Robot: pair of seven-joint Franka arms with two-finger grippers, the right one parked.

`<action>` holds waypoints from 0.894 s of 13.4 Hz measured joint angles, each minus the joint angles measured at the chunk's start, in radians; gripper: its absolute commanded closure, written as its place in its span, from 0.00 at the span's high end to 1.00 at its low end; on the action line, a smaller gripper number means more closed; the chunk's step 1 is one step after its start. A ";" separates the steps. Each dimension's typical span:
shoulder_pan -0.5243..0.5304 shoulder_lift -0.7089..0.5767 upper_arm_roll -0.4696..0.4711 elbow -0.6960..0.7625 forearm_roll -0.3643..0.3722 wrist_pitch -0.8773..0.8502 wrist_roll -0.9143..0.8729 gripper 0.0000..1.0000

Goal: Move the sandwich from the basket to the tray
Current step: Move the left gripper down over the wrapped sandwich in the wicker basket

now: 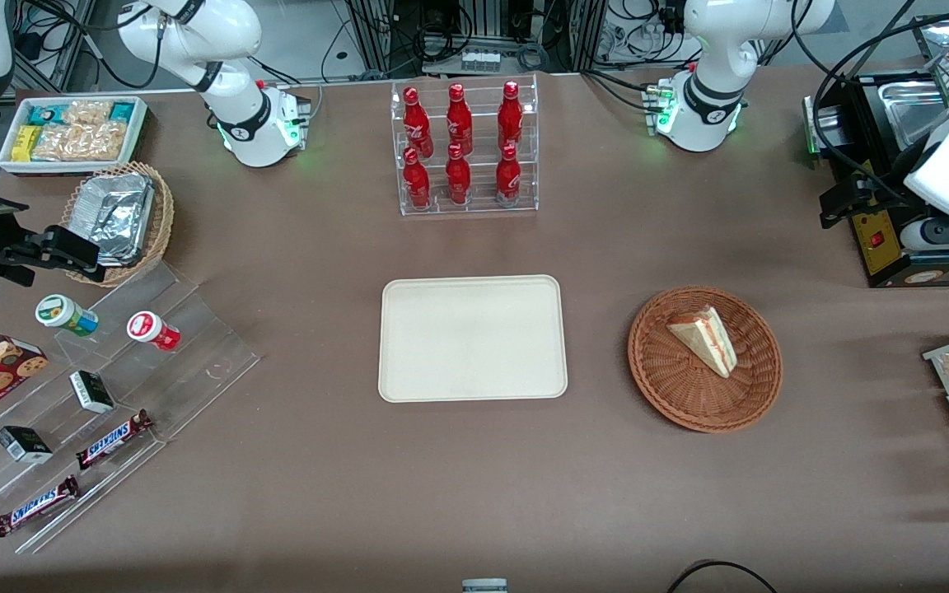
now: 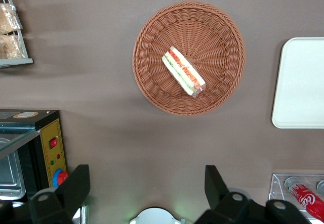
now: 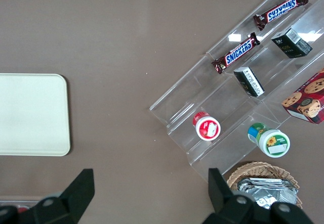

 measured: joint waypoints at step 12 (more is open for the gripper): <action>-0.073 0.104 -0.009 -0.295 0.000 0.472 -0.437 1.00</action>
